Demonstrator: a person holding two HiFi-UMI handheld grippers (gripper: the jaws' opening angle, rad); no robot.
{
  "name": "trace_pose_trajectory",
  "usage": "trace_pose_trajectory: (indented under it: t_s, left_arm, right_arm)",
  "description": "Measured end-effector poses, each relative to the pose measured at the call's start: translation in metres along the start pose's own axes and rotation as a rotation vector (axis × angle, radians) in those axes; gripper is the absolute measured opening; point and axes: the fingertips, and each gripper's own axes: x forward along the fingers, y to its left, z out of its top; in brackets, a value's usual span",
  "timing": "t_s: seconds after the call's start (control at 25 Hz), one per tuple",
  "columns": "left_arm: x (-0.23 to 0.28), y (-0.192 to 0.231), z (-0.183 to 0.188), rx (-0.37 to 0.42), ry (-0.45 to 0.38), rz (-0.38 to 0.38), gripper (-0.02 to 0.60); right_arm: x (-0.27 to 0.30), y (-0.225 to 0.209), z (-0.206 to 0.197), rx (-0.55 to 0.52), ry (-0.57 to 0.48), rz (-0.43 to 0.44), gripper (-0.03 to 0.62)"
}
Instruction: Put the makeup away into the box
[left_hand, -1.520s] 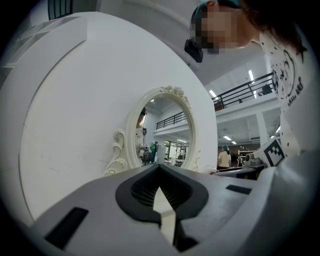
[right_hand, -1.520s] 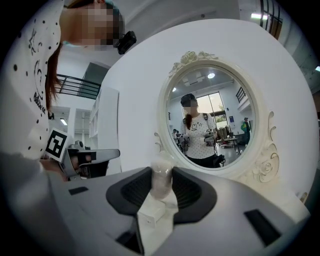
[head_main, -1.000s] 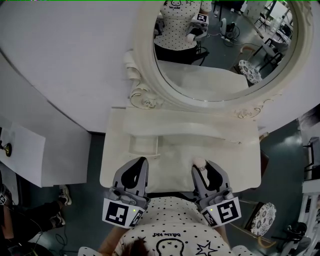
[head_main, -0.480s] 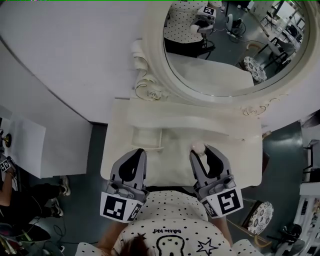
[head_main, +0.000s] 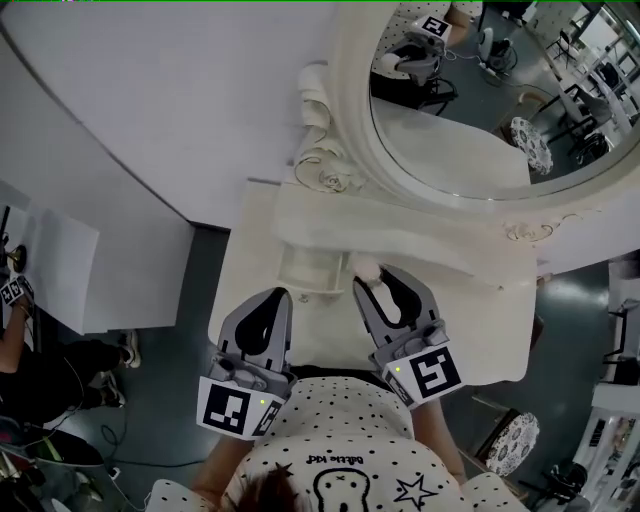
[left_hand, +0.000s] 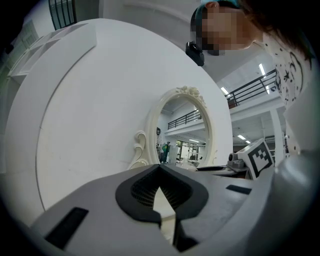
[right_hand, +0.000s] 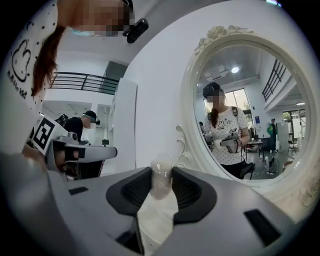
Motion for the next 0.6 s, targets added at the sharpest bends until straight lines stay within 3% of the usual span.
trace_pose_trajectory:
  t_s: [0.32,0.6]
  left_arm:
    - [0.002,0.017,-0.001,-0.006,0.015,0.021,-0.005]
    - [0.008,0.025,-0.004,-0.013,0.029,0.022,-0.005]
  right_arm:
    - [0.050,0.007,-0.041,0.031,0.096,0.051,0.133]
    - [0.091,0.019,-0.090,-0.014,0.218,0.119,0.133]
